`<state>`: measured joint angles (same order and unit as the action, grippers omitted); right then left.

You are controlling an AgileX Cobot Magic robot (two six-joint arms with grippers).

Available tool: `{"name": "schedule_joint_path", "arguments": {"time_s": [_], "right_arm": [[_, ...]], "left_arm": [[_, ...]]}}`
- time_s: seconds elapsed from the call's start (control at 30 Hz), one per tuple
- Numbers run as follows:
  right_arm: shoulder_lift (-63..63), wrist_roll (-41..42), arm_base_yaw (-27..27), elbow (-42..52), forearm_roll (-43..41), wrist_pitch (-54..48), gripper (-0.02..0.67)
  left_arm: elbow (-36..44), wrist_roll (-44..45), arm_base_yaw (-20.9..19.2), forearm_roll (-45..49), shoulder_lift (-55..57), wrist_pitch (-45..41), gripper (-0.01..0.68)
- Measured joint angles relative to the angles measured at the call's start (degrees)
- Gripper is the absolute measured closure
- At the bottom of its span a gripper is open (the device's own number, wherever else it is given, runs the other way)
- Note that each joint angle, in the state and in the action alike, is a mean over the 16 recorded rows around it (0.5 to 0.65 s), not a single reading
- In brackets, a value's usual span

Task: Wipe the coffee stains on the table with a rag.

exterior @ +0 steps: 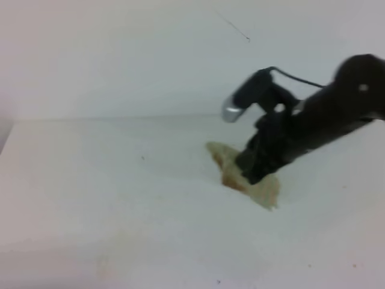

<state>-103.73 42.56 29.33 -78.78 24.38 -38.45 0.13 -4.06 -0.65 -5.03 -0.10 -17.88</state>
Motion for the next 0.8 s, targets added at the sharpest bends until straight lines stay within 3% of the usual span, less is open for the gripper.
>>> {"name": "schedule_joint_path", "arguments": {"time_s": [0.4, 0.63, 0.8], "right_arm": [[12.26, 2.36, -6.78, 21.99, 1.56, 7.61, 0.641], [8.45, 1.94, -6.97, 26.64, 0.76, 13.03, 0.620], [4.71, 0.17, -6.98, 26.94, -0.13, 16.33, 0.552]], "left_arm": [[-0.13, 0.00, 0.00, 0.00, 0.10, -0.06, 0.675], [-0.13, 0.00, 0.00, 0.00, 0.10, -0.06, 0.675], [-0.13, 0.00, 0.00, 0.00, 0.10, -0.06, 0.675]]}}
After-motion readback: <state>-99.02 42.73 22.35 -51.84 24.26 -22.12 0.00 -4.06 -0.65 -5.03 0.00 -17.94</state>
